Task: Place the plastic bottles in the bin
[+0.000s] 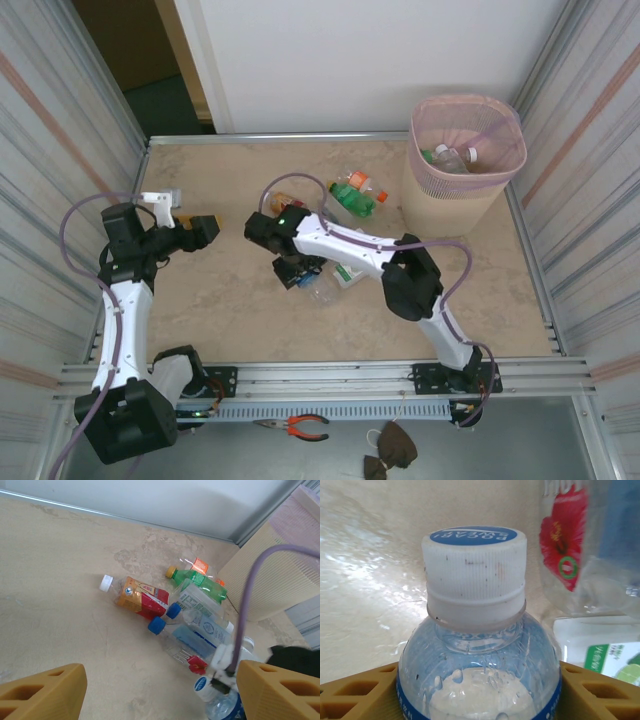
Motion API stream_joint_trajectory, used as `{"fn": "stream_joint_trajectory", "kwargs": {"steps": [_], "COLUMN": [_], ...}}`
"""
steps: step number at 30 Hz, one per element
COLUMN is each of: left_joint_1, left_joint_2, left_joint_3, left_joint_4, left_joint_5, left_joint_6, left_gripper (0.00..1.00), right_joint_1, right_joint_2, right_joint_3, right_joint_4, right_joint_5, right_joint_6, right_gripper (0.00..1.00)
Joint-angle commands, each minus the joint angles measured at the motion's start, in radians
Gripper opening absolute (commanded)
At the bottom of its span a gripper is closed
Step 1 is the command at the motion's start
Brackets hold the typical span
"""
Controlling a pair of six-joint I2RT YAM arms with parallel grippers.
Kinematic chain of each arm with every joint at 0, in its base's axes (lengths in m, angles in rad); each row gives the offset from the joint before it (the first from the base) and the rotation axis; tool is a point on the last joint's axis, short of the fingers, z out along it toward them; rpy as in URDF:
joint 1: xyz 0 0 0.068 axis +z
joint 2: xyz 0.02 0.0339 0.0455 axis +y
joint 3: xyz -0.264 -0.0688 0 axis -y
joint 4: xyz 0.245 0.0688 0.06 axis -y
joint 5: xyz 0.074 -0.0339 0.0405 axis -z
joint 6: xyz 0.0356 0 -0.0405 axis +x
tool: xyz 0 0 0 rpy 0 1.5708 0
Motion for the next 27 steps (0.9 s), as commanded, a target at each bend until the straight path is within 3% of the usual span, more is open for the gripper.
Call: {"fn": "stream_joint_trajectory", "kwargs": {"steps": [1, 8, 15, 21, 27], "left_joint_1": [0.008, 0.008, 0.008, 0.009, 0.008], "left_joint_2": [-0.012, -0.010, -0.013, -0.018, -0.029], "left_joint_3": [0.003, 0.004, 0.003, -0.008, -0.013], "left_joint_4": [-0.010, -0.005, -0.011, 0.000, 0.007], "left_joint_5": [0.012, 0.018, 0.017, 0.005, 0.036], "left_joint_6": [-0.001, -0.002, -0.002, -0.020, -0.080], "left_gripper": [0.79, 0.79, 0.79, 0.79, 0.79], "right_joint_1": [0.000, -0.032, -0.134, -0.285, -0.495], "right_joint_2": [-0.094, -0.245, -0.410, -0.482, -0.506], "right_joint_3": [0.019, 0.021, 0.034, 0.143, 0.258], "right_joint_4": [0.004, 0.026, 0.069, 0.043, 0.044], "right_joint_5": [0.003, 0.031, 0.040, 0.044, 0.014], "right_joint_6": [0.008, 0.003, -0.028, -0.111, -0.201], "right_gripper": [0.65, 0.64, 0.64, 0.64, 0.61]}}
